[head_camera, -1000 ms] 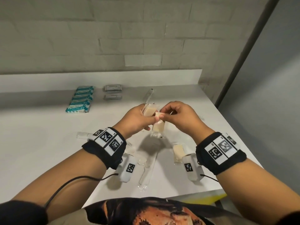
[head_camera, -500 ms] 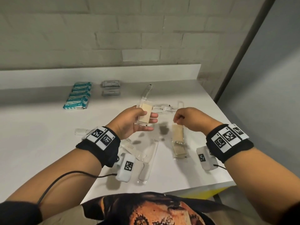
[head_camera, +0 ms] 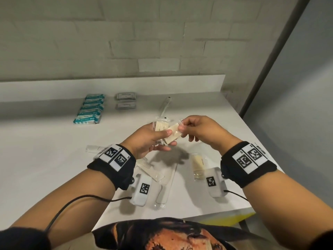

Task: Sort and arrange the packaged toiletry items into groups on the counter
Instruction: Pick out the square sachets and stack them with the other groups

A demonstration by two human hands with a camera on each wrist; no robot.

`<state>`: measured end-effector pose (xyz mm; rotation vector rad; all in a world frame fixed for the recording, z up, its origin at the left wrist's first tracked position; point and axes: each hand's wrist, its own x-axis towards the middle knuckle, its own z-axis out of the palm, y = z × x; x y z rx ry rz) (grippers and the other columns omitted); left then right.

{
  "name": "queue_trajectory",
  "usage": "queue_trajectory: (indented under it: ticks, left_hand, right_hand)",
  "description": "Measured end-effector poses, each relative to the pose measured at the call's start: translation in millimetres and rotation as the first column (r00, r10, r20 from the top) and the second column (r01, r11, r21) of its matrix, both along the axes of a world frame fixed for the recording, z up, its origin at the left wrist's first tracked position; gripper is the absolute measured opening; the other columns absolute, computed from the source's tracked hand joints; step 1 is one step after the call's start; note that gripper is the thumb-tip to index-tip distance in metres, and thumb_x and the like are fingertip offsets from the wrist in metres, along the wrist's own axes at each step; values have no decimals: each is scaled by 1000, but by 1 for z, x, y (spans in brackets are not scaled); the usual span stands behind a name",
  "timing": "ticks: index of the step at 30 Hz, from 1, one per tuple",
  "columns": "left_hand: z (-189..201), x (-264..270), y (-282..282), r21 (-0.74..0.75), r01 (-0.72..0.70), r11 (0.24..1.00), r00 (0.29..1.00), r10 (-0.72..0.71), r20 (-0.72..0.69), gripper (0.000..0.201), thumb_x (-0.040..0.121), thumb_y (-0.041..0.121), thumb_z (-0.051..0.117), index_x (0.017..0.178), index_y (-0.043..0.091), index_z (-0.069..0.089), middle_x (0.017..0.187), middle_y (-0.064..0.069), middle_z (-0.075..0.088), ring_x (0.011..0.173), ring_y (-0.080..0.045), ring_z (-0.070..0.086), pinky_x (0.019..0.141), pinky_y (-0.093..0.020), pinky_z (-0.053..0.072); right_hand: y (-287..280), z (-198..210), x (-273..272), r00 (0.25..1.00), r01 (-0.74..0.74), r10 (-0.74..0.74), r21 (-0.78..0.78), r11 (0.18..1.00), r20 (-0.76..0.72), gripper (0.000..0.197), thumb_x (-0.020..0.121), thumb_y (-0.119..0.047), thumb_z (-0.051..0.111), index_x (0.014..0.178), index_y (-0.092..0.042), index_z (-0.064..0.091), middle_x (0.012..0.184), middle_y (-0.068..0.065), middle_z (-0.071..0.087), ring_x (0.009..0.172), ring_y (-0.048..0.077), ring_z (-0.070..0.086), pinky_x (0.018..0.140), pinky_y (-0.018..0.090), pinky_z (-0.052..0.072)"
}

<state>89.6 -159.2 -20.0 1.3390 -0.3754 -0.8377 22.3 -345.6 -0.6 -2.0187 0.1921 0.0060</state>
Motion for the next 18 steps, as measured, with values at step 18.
queue_trajectory:
  ticks: [18]
  left_hand:
    - [13, 4, -13, -12, -216, 976, 932, 210, 295, 30, 80, 3, 73, 103, 12, 56, 81, -5, 63, 62, -12, 65, 58, -23, 54]
  right_hand:
    - [11, 9, -3, 998, 3, -9, 89, 996, 70, 6, 81, -8, 74, 80, -10, 69, 65, -2, 62, 52, 6, 54, 49, 12, 41]
